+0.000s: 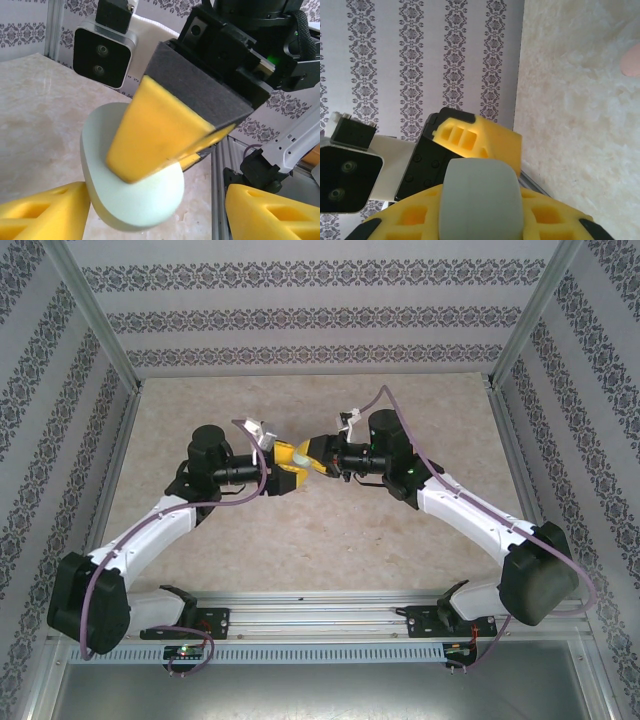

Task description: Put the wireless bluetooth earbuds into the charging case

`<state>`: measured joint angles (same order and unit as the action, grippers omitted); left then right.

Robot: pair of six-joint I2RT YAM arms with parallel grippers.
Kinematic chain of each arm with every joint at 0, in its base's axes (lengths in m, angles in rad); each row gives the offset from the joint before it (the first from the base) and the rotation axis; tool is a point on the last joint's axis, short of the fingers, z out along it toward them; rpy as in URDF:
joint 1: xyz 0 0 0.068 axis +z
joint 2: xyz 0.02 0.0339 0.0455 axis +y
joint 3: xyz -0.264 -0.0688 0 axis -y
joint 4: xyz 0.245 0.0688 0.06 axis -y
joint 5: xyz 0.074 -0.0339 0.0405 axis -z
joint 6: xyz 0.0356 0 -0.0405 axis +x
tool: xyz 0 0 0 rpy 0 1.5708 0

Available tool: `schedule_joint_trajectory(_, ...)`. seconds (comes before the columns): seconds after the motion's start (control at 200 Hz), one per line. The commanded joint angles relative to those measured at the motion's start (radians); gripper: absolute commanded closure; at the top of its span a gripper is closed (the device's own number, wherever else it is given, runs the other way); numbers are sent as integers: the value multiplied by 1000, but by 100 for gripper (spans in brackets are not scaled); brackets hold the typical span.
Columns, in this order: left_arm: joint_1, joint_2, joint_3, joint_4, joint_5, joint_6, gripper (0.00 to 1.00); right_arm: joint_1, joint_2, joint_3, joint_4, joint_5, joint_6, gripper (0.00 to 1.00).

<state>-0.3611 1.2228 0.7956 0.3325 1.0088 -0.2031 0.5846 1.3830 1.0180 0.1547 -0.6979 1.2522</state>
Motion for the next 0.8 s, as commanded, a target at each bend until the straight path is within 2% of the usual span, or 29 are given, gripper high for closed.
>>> schedule_joint_trajectory(0.0, -12, -49, 30, -91, -48, 87, 26, -25, 5, -14, 31, -12, 3, 89)
schedule_joint_trajectory(0.13, -9, -103, 18, -178, -162, 138, 21, -44, 6, -1, -23, 7, -38, 89)
schedule_joint_trajectory(0.26, -4, -154, 27, -342, -297, 198, 20, -46, 34, 61, -222, 73, -180, 89)
schedule_joint_trajectory(0.42, 10, -222, -2, -492, -533, 217, 21, -25, 129, 116, -323, 104, -259, 85)
schedule_joint_trajectory(0.495, 41, -250, -39, -527, -607, 191, 21, 5, 193, 149, -355, 128, -297, 85)
schedule_joint_trajectory(0.625, 108, -303, -107, -535, -636, 111, 22, 35, 353, 237, -369, 100, -336, 86)
schedule_joint_trajectory(0.794, 152, -367, -157, -578, -668, 90, 23, 44, 564, 350, -359, 112, -378, 86)
